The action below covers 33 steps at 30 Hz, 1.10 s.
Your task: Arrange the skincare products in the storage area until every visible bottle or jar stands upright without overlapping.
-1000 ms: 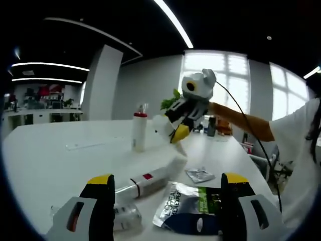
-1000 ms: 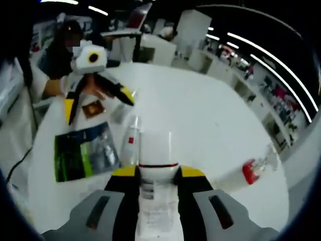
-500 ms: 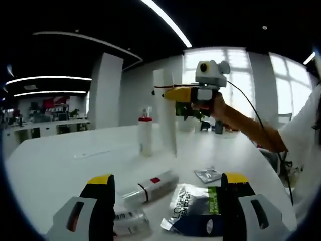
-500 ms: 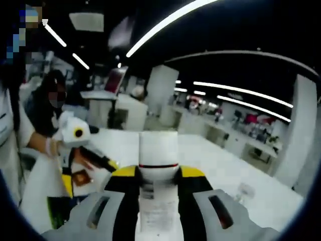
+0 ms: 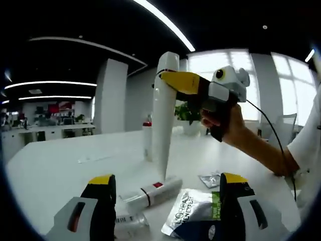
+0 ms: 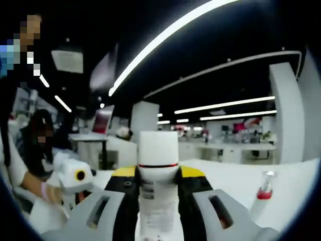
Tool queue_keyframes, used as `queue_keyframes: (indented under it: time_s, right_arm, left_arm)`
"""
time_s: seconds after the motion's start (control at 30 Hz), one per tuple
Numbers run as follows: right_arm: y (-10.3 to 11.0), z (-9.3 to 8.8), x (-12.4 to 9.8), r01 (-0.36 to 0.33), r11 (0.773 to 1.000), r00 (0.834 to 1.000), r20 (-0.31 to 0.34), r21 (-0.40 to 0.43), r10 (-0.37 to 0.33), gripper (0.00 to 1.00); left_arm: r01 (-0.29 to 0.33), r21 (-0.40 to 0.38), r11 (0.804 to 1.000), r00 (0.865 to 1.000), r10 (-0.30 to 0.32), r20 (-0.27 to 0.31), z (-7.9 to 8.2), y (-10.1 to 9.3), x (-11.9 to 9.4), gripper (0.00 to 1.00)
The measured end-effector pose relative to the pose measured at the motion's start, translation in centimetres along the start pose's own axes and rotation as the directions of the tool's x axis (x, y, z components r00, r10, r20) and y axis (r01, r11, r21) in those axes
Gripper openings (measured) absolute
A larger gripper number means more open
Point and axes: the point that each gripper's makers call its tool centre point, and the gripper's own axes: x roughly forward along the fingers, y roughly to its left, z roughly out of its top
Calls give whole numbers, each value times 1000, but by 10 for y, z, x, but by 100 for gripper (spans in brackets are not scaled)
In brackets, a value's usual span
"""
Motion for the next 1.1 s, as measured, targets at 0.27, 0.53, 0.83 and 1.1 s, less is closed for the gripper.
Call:
queue_keyframes:
  time_s: [0.27,0.53,0.83,1.1]
  right_arm:
    - [29,13,-1,21,997,992,124,79,-31,27]
    - [38,1,3,10,989,991,134,150,-30,27]
    - [46,-8,7,22,993,992,122,112,-35,28]
    - [53,-9,13,-63,994,978,204,85,44,30]
  left_arm:
    - [-172,109,979,981,161,105,17,14,-4,70]
    - [-187,60,980,975,178,130,19,15,-7,41]
    - [-303,247,920,953,290,89,11,22,-14,11]
    - [-454,484,748,870,490,58,20,56,-49,8]
